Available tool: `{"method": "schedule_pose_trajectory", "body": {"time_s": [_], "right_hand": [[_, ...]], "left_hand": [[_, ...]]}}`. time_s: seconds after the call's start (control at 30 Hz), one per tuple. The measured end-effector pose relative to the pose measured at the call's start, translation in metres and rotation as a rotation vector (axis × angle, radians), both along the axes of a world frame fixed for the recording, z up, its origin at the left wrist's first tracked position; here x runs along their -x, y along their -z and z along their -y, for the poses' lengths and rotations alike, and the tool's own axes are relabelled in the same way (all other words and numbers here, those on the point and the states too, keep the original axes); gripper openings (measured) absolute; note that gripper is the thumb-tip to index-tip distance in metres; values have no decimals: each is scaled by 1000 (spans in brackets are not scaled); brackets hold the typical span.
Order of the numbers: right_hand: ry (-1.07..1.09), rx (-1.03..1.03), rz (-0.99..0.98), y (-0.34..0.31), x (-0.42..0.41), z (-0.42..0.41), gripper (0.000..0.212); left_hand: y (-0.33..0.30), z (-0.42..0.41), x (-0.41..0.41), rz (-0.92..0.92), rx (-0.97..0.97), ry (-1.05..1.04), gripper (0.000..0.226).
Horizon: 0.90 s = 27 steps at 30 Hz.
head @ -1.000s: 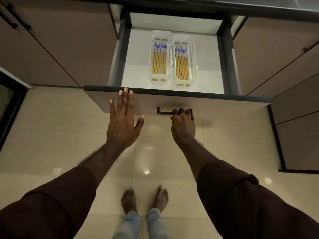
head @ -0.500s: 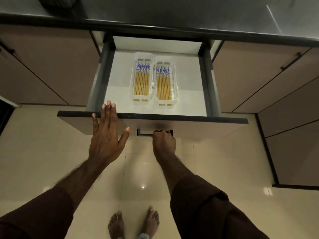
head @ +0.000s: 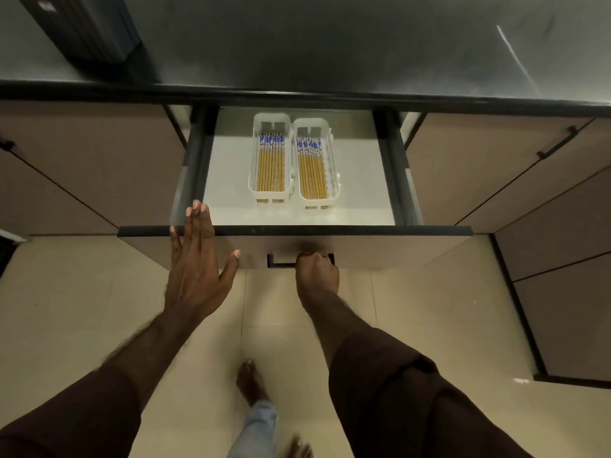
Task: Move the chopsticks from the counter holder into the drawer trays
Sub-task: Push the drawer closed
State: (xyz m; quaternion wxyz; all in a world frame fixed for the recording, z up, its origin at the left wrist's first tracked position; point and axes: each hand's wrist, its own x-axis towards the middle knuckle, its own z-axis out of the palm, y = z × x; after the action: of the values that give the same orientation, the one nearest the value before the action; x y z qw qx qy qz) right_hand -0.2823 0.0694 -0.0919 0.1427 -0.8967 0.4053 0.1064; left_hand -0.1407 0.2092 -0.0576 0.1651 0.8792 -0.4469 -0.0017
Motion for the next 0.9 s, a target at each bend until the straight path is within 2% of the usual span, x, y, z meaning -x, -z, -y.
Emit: {"method": "schedule_pose_trajectory", "body": {"time_s": [0.23, 0.47, 0.9], "right_hand": [[95, -64, 8, -2, -45, 48, 26], [154, -77, 19, -6, -83, 90, 19], [65, -8, -20, -4, -140, 162, 13]], "left_hand": [[-3, 43, -45, -50, 71, 49, 87], [-11, 84, -92, -20, 165, 79, 90], [-9, 155, -148, 102, 206, 48, 92]]}}
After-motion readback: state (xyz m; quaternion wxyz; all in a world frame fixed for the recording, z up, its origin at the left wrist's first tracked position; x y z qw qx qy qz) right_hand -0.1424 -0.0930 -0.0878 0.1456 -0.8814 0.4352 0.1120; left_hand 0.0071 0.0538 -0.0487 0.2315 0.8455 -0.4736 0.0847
